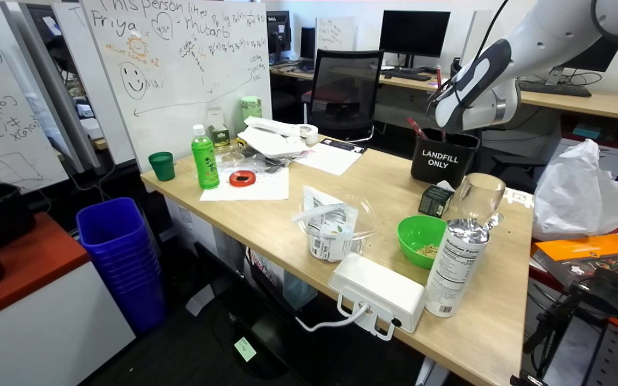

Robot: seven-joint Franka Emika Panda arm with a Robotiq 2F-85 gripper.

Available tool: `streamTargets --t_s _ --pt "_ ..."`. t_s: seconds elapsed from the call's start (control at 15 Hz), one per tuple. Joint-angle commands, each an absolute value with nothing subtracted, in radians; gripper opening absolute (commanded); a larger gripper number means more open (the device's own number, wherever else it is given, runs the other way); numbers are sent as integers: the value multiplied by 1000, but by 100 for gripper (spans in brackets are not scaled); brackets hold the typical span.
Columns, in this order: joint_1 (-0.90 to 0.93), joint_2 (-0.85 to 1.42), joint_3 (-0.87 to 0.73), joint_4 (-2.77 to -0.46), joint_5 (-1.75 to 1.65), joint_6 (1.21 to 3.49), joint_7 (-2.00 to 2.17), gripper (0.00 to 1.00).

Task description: Take the straw from the table and put it in the black storage box

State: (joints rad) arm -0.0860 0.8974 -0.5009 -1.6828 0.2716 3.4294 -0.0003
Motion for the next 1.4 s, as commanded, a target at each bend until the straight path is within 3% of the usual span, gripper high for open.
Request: streamTargets --t_s 0.0,0.53,0.67,1.33 --pt "-62 922 -531 -1669 294 3385 8 0" --pt "-67 917 -504 -1685 250 3322 28 0" --pt "-70 908 -499 -1694 235 3311 20 28" --pt "-212 705 -312 -1760 89 3316 -8 96"
